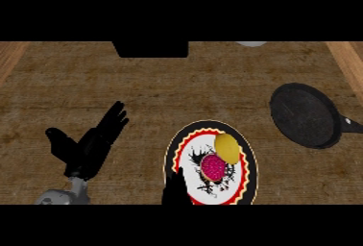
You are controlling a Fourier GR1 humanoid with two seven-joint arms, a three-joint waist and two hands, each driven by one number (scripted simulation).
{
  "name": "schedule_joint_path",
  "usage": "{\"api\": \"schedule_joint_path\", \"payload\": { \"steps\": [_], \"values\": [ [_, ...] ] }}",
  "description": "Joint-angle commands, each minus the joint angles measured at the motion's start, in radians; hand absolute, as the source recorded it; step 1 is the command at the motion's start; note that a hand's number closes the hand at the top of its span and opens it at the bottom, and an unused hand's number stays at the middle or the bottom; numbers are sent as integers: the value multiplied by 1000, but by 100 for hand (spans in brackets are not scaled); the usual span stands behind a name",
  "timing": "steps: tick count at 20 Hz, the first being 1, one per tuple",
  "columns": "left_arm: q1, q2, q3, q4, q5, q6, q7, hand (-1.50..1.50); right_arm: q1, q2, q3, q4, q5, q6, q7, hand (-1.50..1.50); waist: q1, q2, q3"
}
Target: Pick the cupcake from the plate and place it in the pan
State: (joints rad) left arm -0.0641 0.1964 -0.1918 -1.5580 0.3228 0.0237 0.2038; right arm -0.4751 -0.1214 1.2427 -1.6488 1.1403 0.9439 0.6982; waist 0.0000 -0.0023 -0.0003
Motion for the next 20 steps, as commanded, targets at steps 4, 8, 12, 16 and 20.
{"api": "schedule_joint_path", "payload": {
  "steps": [4, 8, 12, 16, 20],
  "values": [
    [84, -27, -42, -56, -63, 11, -31, 0, -48, 7, 14, 53, 119, 20, 9, -150, 8, 1, 0],
    [26, -16, 2, -42, -33, -27, 14, 0, -40, -121, -37, -7, 156, -23, -65, -150, 3, 1, 0],
    [-46, -47, 17, 10, -61, 3, 33, 0, -72, -161, -71, 71, 178, -124, -176, -150, 2, 3, 0],
    [53, -79, -13, 8, -85, -16, -30, 0, -32, -119, -74, 141, 238, -159, -187, -150, 4, 2, 0],
    [-9, -54, 30, -15, -66, -41, 42, 0, -57, -134, -119, 99, 272, -122, -276, -150, 2, 2, 0]
  ]
}}
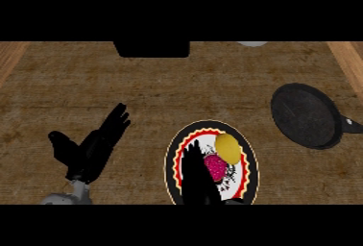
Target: Pick the cupcake from the plate and place it in the pan
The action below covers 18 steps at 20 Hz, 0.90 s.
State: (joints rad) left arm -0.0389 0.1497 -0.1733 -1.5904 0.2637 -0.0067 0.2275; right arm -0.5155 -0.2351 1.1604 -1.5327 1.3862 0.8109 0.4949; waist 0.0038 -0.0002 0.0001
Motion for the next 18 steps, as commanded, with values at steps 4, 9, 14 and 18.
{"api": "schedule_joint_path", "payload": {
  "steps": [4, 9, 14, 18],
  "values": [
    [-3, -25, -4, 6, -30, -5, -11, 0, -33, -17, 6, 33, 74, -103, -141, 150, 1, 0, 0],
    [7, -28, 11, 56, -47, -19, -64, 0, -83, -69, 8, 126, 142, -273, -249, 150, 2, 1, 0],
    [-41, -5, 59, 11, -1, -38, 31, 0, -88, 16, -1, 127, 224, -267, -266, 150, -1, 0, 0],
    [14, 3, 88, 23, -4, -15, -21, 0, 251, -102, -181, -113, -5, -455, -151, 150, -83, -4, 4]
  ]
}}
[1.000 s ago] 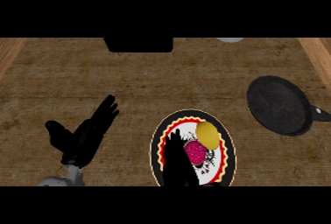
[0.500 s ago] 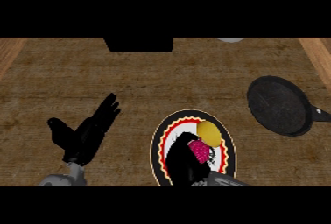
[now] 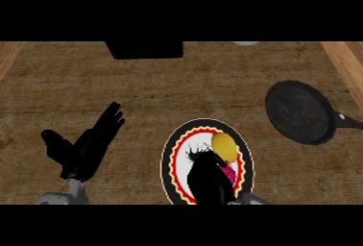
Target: Pick the cupcake from the plate and place it in the pan
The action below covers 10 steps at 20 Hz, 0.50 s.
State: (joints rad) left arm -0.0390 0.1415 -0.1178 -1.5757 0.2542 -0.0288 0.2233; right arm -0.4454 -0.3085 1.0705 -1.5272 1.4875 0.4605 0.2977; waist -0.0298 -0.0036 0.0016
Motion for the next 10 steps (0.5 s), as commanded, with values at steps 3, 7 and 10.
{"api": "schedule_joint_path", "payload": {
  "steps": [3, 7, 10],
  "values": [
    [27, 3, 43, -21, 1, 41, -9, 0, 337, -50, -197, -213, -236, -220, 58, 150, -89, -5, 7],
    [56, 19, 44, -25, 11, 13, -14, 0, 454, -144, -268, -456, -271, -423, 52, 150, -76, -16, 3],
    [57, -4, 20, -35, -7, 33, -13, 0, 534, -172, -340, -630, -363, -511, 30, 150, -64, -13, 3]
  ]
}}
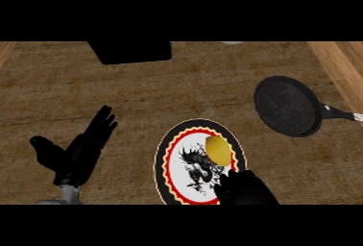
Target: Pick the cupcake from the plate and place it in the pan
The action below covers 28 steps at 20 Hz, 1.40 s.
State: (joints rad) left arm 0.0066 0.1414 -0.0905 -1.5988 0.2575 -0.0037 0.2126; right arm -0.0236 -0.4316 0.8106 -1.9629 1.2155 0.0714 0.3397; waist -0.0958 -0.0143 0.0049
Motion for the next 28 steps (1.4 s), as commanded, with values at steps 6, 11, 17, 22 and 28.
{"api": "schedule_joint_path", "payload": {
  "steps": [6, 11, 17, 22, 28],
  "values": [
    [-15, 24, 7, -10, 15, -33, 14, 0, 328, -109, -212, -419, -398, -242, -85, 150, 38, 11, -1],
    [-20, 10, -12, 41, -6, -55, -36, 0, 432, -159, -382, -308, -680, -338, -259, 150, 76, 19, -1],
    [10, -35, -68, -21, -30, -26, 7, 0, 347, -198, -654, -10, -869, -322, -527, 150, 96, 14, -3],
    [-52, -27, -53, -63, -16, -15, 104, 0, 160, -143, -709, 277, -843, -328, -651, 150, 105, 15, -4],
    [-54, -21, -25, 31, -18, -62, 9, 0, -89, -25, -792, 576, -820, -449, -683, 150, 113, 18, -4]
  ]
}}
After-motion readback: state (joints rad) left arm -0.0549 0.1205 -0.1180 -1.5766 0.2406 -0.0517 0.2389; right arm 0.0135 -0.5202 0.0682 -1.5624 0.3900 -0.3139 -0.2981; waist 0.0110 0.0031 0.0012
